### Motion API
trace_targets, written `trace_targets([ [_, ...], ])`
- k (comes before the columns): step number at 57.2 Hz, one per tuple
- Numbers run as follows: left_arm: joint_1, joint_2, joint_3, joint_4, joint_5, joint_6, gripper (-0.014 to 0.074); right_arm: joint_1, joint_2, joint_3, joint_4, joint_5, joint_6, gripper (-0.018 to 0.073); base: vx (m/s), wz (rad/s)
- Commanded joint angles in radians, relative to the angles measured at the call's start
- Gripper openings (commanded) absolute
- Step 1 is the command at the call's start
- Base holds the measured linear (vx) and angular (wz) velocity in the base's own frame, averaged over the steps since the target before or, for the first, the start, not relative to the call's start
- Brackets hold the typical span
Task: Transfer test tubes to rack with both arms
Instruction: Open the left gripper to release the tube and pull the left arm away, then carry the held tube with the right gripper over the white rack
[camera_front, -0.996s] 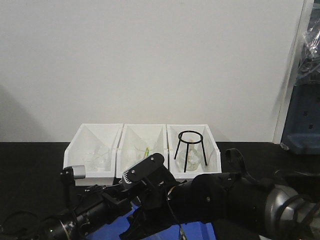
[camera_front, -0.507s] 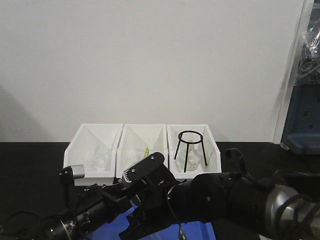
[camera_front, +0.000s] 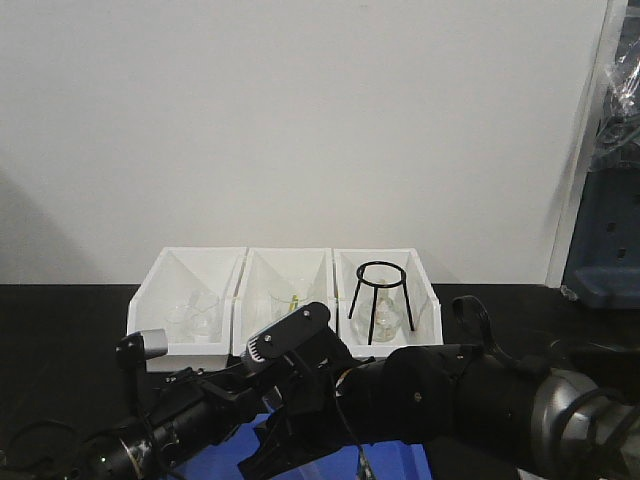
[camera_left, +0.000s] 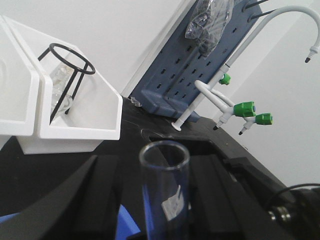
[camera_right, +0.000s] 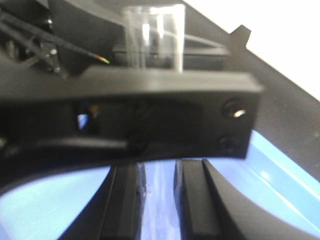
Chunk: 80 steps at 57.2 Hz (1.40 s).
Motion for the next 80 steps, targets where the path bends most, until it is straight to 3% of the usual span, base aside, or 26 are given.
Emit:
trace_targets([
  [1, -0.002, -0.041, -0.023, -0.033, -0.094, -0.004, 0.0521, -0.007, -0.054, -0.033, 0.006, -0.068, 0.002, -0.0008, 0.00, 0.00],
  [17, 0.002, -0.043, -0.023, -0.058, -0.152, -0.003, 0.0527, -0.038, -0.054, -0.032, 0.004, -0.100, 0.005, -0.0008, 0.00, 0.00],
  [41, 0.053, -0.043, -0.023, -0.060, -0.262, -0.003, 0.0527, -0.166, -0.054, -0.032, -0.007, -0.124, -0.005, -0.0008, 0.00, 0.00],
  [56, 0.063, -0.043, -0.023, -0.060, -0.246, -0.002, 0.0527, -0.233, -0.133, -0.025, -0.006, -0.241, -0.010, -0.0008, 0.00, 0.00],
  [64, 0.063, -0.043, -0.023, -0.060, -0.242, -0.002, 0.0527, -0.283, -0.268, 0.087, -0.002, -0.368, -0.008, -0.0008, 0.00, 0.00],
  [80, 0.063, -0.043, -0.023, -0.059, -0.241, -0.002, 0.0527, -0.503, -0.605, 0.481, 0.012, -0.628, 0.029, -0.0007, 0.00, 0.00],
])
